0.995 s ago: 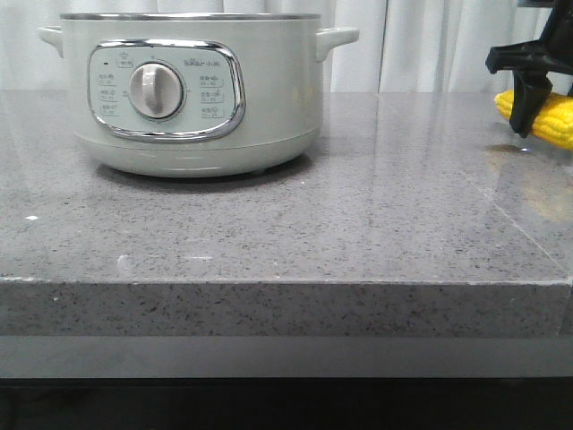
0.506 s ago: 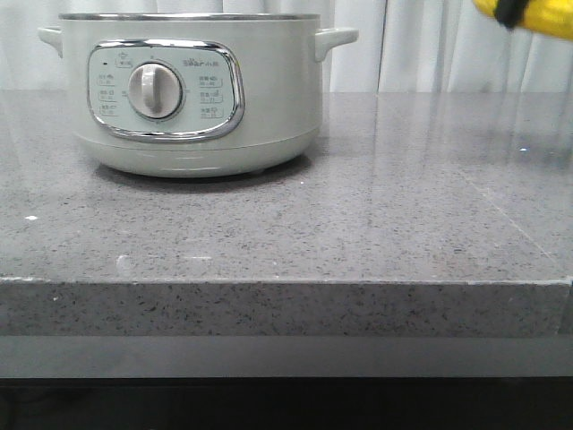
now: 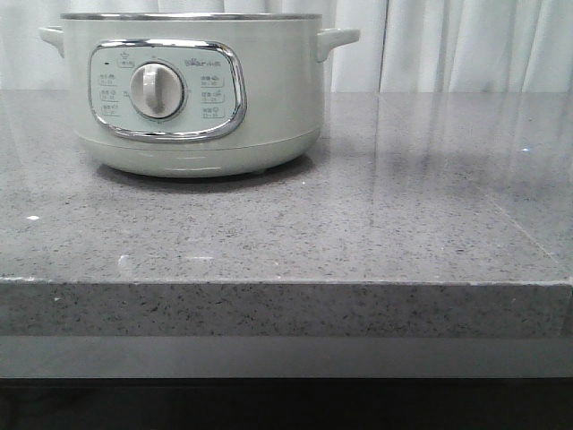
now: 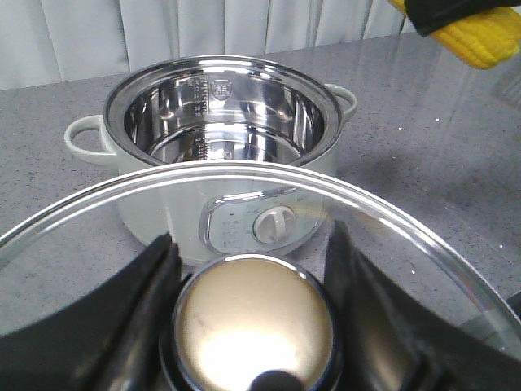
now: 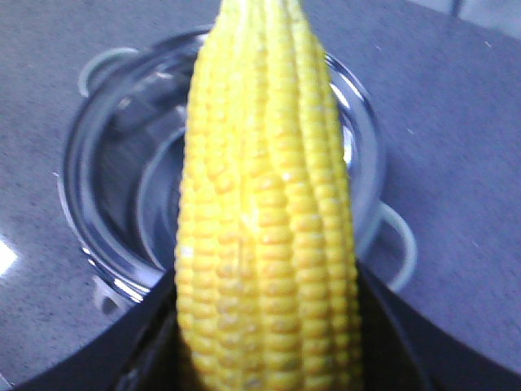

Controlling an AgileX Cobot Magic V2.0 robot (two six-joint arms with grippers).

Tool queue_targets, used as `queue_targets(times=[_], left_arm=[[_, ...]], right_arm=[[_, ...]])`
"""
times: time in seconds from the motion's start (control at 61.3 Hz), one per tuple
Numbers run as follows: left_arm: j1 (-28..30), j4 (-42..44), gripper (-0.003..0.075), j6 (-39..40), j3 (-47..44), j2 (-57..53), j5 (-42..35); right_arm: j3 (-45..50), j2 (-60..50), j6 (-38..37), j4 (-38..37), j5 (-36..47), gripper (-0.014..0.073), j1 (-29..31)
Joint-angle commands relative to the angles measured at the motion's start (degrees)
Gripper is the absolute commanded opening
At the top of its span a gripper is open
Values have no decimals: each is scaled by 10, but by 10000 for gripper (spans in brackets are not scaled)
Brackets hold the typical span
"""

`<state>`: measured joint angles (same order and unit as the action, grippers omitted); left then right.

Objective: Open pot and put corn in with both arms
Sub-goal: 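Lift the yellow corn with the right gripper and carry it over the pot, then lower the corn into the steel pot and open the right gripper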

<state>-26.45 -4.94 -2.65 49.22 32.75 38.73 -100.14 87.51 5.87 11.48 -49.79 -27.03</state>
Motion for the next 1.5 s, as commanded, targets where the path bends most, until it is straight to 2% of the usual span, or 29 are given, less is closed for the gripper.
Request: queue_targets(times=[0.0,0.131,0.571,0.93,1.273,1.371,1.485], left_arm=[[-4,-9,218,4,21,-2,-82],[-4,-9,218,4,21,-2,-82],[-4,-9,218,4,21,-2,-82],[-4,-9,218,4,21,-2,-82],[-4,-9,218,4,21,-2,-82],[-4,-9,218,4,21,-2,-82],[-4,-9,218,4,21,-2,-82]], right_arm=[[-49,10,9,8,68,320,-27],[-115,72,11,8,77,320,-52],[-270,238,22,8,69,320,-58],[-275,289,27,-21,67,320,-58],[-275,311,27,-49,32,322,-58],[-275,311,27,-49,31,360,-58],[-275,311,26,-49,31,495,-57]])
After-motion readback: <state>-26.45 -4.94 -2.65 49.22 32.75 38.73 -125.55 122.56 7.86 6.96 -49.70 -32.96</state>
